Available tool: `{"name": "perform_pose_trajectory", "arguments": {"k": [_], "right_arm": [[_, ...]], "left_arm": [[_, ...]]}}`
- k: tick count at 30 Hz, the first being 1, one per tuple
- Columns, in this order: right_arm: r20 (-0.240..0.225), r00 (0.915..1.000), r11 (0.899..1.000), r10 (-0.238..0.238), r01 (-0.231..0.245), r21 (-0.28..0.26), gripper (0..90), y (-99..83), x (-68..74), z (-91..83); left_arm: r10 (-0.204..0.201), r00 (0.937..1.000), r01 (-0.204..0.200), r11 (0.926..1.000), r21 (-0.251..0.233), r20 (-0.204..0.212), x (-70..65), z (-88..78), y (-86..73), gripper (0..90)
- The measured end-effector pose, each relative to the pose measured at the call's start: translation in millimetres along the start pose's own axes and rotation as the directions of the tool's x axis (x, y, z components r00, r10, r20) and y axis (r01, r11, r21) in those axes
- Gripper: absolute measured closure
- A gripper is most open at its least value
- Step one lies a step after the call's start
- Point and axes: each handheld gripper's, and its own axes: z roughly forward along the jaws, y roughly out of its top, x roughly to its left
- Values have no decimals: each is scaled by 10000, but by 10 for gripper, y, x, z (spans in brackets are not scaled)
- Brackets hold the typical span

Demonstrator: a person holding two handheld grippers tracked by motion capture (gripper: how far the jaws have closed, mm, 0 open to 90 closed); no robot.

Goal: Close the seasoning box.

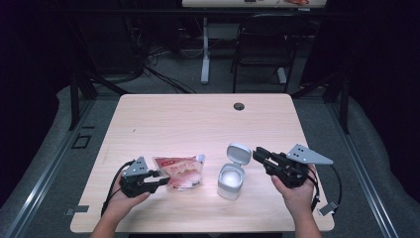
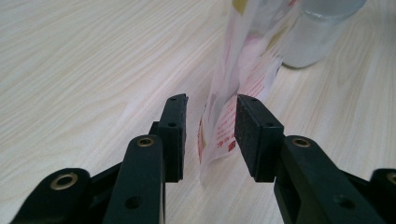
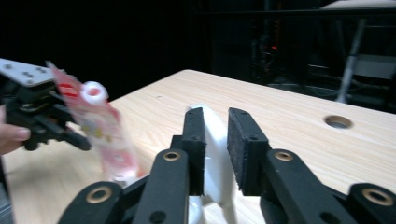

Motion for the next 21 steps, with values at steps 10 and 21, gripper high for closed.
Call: {"name": "perform_pose_trajectory", "arguments": {"k": [10, 21], "right_arm": [[1139, 9888, 9936, 963, -1022, 474, 882, -259, -278, 25], [1240, 9843, 9857, 1254, -1378, 966, 889, -336, -335, 309]], "left_arm": [[-11, 10000, 11, 10000, 3, -13, -5, -17, -11, 640], [-92, 9999, 93, 9999, 56, -115, -15, -50, -51, 632]]}}
